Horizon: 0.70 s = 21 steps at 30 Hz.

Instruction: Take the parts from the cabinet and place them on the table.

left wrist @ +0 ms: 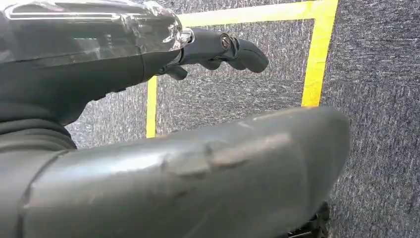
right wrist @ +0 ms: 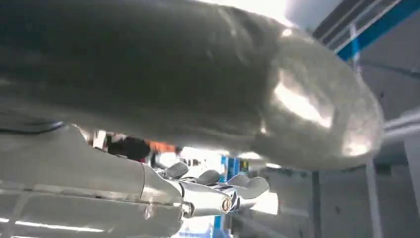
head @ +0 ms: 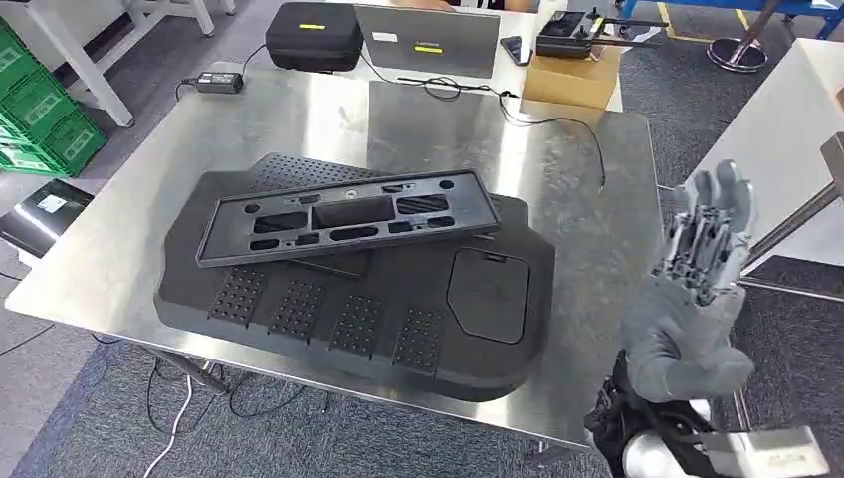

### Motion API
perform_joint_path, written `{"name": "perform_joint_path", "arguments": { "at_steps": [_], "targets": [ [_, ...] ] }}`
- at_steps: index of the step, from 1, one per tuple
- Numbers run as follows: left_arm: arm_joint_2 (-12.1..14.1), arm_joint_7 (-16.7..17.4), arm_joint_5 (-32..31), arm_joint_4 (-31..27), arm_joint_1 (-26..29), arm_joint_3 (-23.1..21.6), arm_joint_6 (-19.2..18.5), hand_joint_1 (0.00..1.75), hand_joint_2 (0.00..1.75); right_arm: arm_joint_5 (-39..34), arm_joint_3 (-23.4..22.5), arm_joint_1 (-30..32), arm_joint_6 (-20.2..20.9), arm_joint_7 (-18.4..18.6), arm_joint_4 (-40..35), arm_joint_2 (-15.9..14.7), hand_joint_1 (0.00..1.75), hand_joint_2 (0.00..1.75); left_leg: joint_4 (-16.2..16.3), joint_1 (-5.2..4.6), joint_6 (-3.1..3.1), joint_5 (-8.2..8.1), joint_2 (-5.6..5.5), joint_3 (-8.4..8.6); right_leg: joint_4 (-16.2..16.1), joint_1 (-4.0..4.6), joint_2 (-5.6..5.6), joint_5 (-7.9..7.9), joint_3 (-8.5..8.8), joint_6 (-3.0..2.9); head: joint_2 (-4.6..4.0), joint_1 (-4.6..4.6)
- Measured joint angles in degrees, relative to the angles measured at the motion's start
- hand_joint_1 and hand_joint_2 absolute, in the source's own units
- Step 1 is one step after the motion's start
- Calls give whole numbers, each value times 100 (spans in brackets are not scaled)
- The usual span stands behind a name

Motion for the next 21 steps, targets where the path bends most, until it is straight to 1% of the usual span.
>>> {"name": "perform_joint_path", "arguments": {
  "at_steps": [3,10,13,16,21],
  "targets": [
    [0,0,-2,-2,-4,0,0,0,0,89,-90,124,-87,26,-168,-2,0,0,0,0,0,0,2,1,0,-1,2,0,0,0,0,-2],
    [0,0,-2,-2,-8,0,0,0,0,118,-192,219,-116,33,-378,-4,0,0,0,0,0,0,3,1,0,-1,1,0,0,0,0,0],
    [0,-11,-2,-2,-11,2,2,0,0,281,-247,255,-236,52,-443,-4,0,0,0,0,0,0,2,1,0,-1,1,0,0,0,0,-2],
    [-2,-31,-9,0,-16,4,-2,0,0,616,-284,312,-376,148,-544,-4,0,0,0,0,0,0,2,1,0,-1,1,0,0,0,0,-2],
    [-9,-31,2,0,-21,4,-50,0,0,811,-330,356,-402,253,-651,-4,0,0,0,0,2,-1,3,0,0,-2,1,0,0,0,0,-2]
  ]
}}
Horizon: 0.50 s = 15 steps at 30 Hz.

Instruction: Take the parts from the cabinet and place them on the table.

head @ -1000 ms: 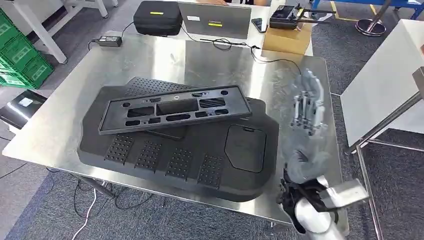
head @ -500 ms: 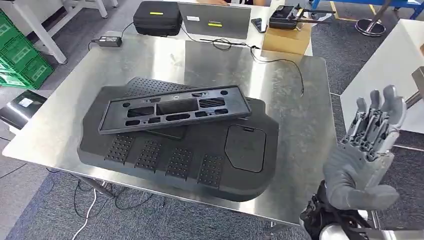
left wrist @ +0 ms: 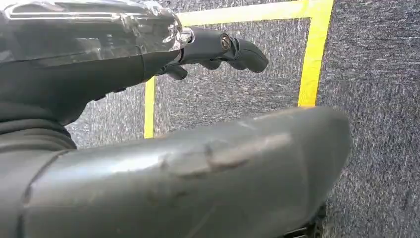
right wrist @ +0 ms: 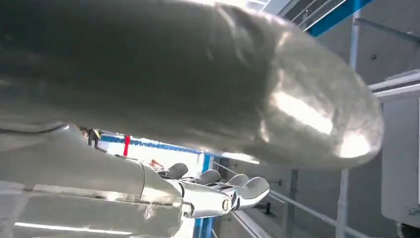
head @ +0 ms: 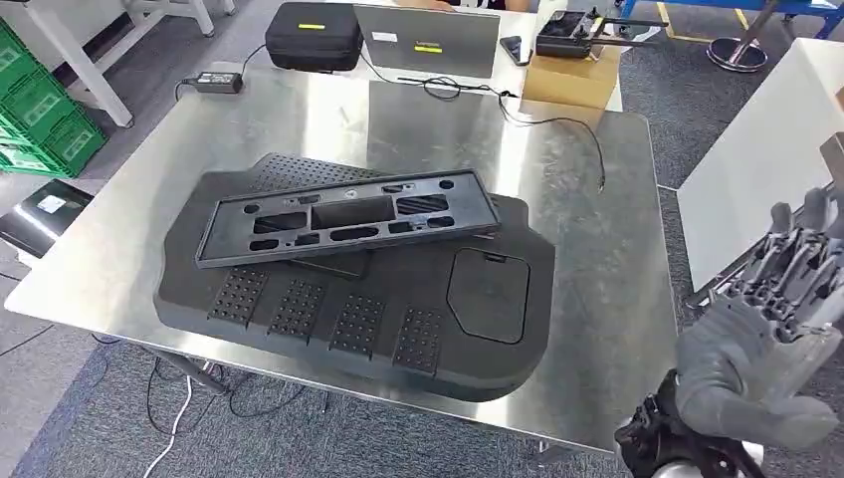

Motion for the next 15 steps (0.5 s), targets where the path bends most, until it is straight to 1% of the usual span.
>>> {"name": "perform_joint_path", "arguments": {
  "at_steps": [2,3,5,7,8,9,10,11,12,13,14,15],
  "targets": [
    [-4,-9,7,0,-1,0,-20,0,0,6,0,0,2,4,-4,0,0,0,2,0,2,-1,0,-1,-1,-2,0,1,1,1,0,0],
    [-4,-18,7,0,-1,0,-24,0,0,9,0,-2,2,4,-4,0,0,0,36,-22,34,-18,4,-6,-14,-23,-6,10,3,28,0,2],
    [-4,-35,11,0,-1,2,-35,0,0,15,0,0,7,4,-4,0,0,0,46,-23,50,-28,6,-7,-11,-27,-5,8,8,43,0,-31],
    [-4,-42,13,-2,-1,2,-52,0,0,24,0,-1,20,4,-7,0,0,0,52,-32,75,-29,7,-11,-14,-38,-6,17,13,67,0,-35],
    [-4,-44,13,0,-1,2,-57,0,0,26,0,-2,22,4,-15,0,0,0,53,-42,97,-2,6,-9,-21,-49,-9,41,20,90,0,-39],
    [-7,-44,13,-2,-1,2,-61,0,0,35,0,-4,28,4,-35,0,0,0,5,-39,132,34,5,2,-45,-48,-12,60,39,120,0,-48],
    [-20,-46,13,-2,-4,2,-68,0,0,39,-4,-6,41,4,-52,-2,0,0,-124,28,154,119,16,63,-24,-46,-5,9,41,139,0,-64],
    [-20,-50,18,0,-8,4,-70,0,0,44,-9,-19,55,4,-52,-2,0,0,-176,28,180,159,17,78,89,-48,-4,-125,3,168,0,-30],
    [-20,-59,20,-2,-15,4,-70,0,0,41,-13,-24,65,7,-52,-2,0,0,-185,32,197,173,22,66,427,-59,-3,-379,-142,189,0,2],
    [-22,-59,26,0,-16,4,-70,0,0,41,-17,-19,83,7,-52,-2,0,0,-181,34,198,174,25,55,878,-77,-3,-623,-321,216,0,35],
    [-35,-61,44,0,-13,5,-70,0,0,41,-17,-19,116,7,-52,0,0,0,-176,35,198,174,31,47,1293,-99,-3,-802,-481,239,0,63],
    [-39,-63,59,-2,-12,7,-70,0,0,41,-17,-20,133,4,-52,0,0,0,-163,39,197,174,34,35,1595,-123,-5,-873,-593,268,0,68]
  ]
}}
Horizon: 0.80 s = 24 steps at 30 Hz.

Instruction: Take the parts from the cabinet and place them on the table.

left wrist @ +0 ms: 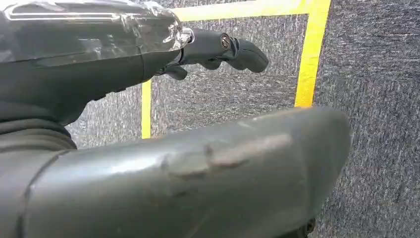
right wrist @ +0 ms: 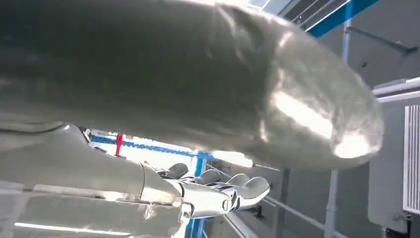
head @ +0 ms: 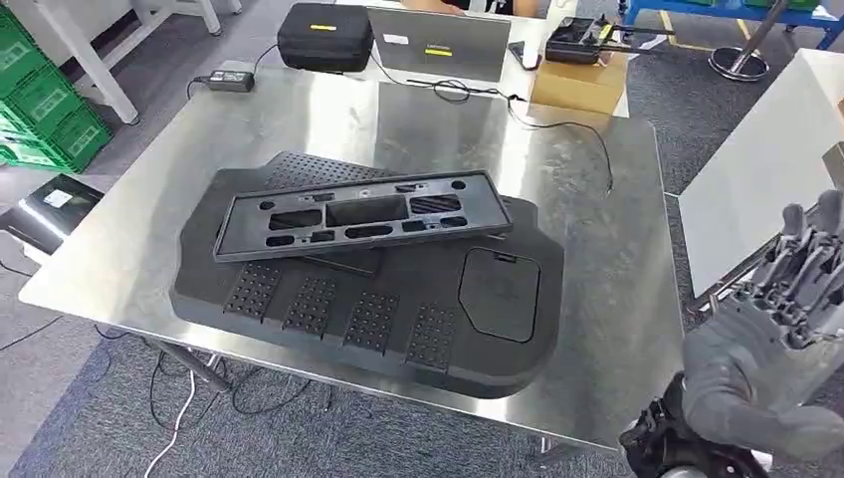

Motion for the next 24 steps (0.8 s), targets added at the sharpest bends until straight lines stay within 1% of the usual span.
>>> {"name": "perform_joint_path", "arguments": {
  "at_steps": [1,2,3,4,5,6,8,9,10,11,12,13,17,19,20,21,22,23,24],
  "targets": [
    [-4,-4,4,2,0,0,0,0,0,-2,0,0,20,-2,0,-2,0,0,20,12,-8,-3,0,-13,-4,-24,-1,85,25,31,0,7],
    [-13,-4,6,2,-1,4,0,0,0,-2,0,-3,35,-11,0,0,0,0,47,30,-27,-11,-1,-27,-278,-48,-2,284,188,59,0,20],
    [-22,-4,7,2,-1,7,0,0,0,-2,0,-9,44,-24,0,0,0,0,88,57,-61,-33,-4,-39,-770,-77,-5,536,464,93,0,28],
    [-26,-7,6,0,-1,18,0,0,0,-2,0,-24,55,-28,0,0,0,0,143,73,-105,-63,-9,-50,-1296,-108,-13,735,758,125,0,44],
    [-26,-9,6,2,-3,35,0,0,0,-2,0,-44,59,-39,7,0,0,0,184,71,-149,-89,-11,-82,-1565,-107,-4,586,901,137,0,83],
    [-28,-11,6,2,-11,50,0,0,0,-2,0,-45,63,-42,7,0,0,0,216,57,-201,-91,-14,-112,-1508,-56,47,681,863,44,0,121],
    [-31,-13,4,2,-17,61,-2,0,0,0,-2,-68,76,-46,7,0,0,0,237,46,-269,-76,-25,-110,-1520,-52,38,634,830,-30,0,64],
    [-31,-13,4,2,-18,79,-2,0,0,2,-2,-68,79,-48,7,0,0,0,230,59,-310,-57,-25,-120,-1517,-42,39,649,808,-58,0,31],
    [-31,-13,4,2,-20,90,-2,0,0,4,-2,-72,83,-48,7,0,0,0,264,76,-354,-106,-26,-134,-1563,-59,28,685,794,-116,0,22],
    [-31,-13,0,2,-20,92,-4,0,0,18,-2,-78,87,-48,7,2,0,0,414,83,-374,-260,-21,-178,-1568,-55,14,715,775,-163,0,-9],
    [-31,-13,-9,2,-21,94,-9,0,0,29,-2,-81,90,-48,7,2,0,0,735,84,-371,-540,-20,-307,-1568,-48,5,737,742,-199,0,-59],
    [-31,-13,-13,2,-21,94,-15,0,0,37,-2,-80,92,-48,4,2,0,0,1103,84,-372,-786,-21,-446,-1567,-37,-2,755,713,-226,0,-107],
    [-31,-13,-13,2,-21,94,-15,0,0,37,-2,-80,92,-48,4,2,0,0,1131,83,-372,-802,-21,-457,-1567,-37,-3,756,711,-228,0,-113],
    [-31,-13,-15,2,-20,94,-22,0,0,37,-2,-80,92,-48,4,2,0,0,1298,83,-372,-897,-21,-519,-1567,-31,-7,765,698,-237,0,-127],
    [-31,-13,-15,2,-20,96,-37,0,0,44,-2,-80,92,-46,7,2,0,0,1769,80,-380,-1122,-21,-688,-1564,-9,-18,793,653,-255,0,-166],
    [-31,-13,-18,2,-18,96,-52,0,0,46,-2,-79,94,-42,7,2,0,0,2040,80,-378,-1173,-21,-745,-1562,15,-22,832,604,-263,0,-197],
    [-31,-13,-18,2,-25,96,-59,0,0,50,-2,-80,94,-42,4,2,0,0,842,69,-297,-590,-21,36,-1561,36,-23,930,516,-240,0,-247],
    [-31,-13,-18,2,-34,96,-61,0,0,50,-2,-80,94,-42,2,2,0,0,332,63,-264,-488,-23,354,-1559,36,-23,964,505,-215,0,-277],
    [-31,-13,-18,2,-46,98,-61,0,0,50,-2,-81,94,-42,2,2,0,0,129,23,-267,-481,-21,401,-1547,57,-23,996,478,-171,0,-308]
  ]
}}
